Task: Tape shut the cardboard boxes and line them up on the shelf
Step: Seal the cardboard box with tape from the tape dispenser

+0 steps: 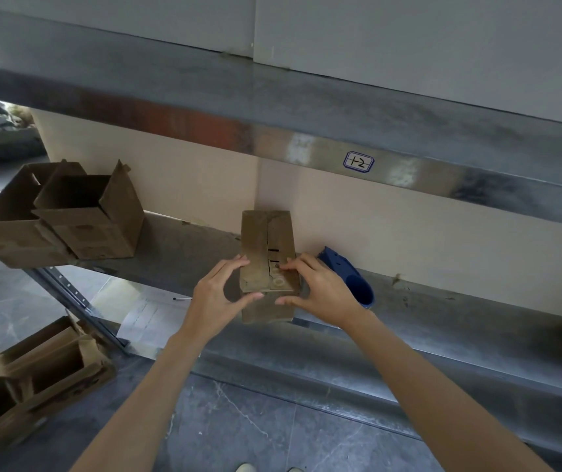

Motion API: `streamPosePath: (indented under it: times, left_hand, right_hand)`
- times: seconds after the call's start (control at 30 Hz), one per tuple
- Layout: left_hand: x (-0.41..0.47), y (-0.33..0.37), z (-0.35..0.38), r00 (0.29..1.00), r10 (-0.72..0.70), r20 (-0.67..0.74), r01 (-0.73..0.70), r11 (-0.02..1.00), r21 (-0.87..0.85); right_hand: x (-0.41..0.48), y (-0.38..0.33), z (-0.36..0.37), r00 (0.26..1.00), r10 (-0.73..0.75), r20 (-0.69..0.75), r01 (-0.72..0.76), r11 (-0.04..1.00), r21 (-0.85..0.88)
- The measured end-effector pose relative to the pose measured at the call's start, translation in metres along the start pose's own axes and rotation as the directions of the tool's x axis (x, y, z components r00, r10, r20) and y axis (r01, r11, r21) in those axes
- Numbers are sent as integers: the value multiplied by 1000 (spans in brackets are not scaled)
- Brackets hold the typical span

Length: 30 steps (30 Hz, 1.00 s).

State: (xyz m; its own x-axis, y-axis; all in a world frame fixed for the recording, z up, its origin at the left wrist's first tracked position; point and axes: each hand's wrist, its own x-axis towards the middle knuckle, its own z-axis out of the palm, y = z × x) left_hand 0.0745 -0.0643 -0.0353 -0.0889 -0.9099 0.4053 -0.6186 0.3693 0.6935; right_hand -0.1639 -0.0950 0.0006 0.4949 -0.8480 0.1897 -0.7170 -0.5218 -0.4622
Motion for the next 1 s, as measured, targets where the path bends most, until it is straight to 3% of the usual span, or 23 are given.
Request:
streamPosePath:
  times: [0.33, 0.5, 0.63, 0.77, 1.0]
  left_hand:
    - [-6, 5, 9, 997, -38, -67, 37, 999, -11]
    - [-5, -1, 4, 1000, -9, -25, 9, 1000, -5]
    - [3, -12, -11, 1000, -8, 21, 9, 999, -33]
    - [3, -21, -23, 999, -51, -2, 51, 998, -40]
    - [-11, -12, -16, 974, -222, -46, 215, 969, -123]
  right_hand:
    - [-5, -9, 19, 985, 70, -158, -63, 997, 53]
    - [-8, -1, 1, 999, 47, 11, -47, 996, 77]
    - [-7, 6, -13, 993, -43, 111, 44, 999, -10]
    - [-1, -6, -6, 990, -122, -67, 119, 992, -50]
    - [12, -28, 18, 969, -60, -238, 76, 995, 57]
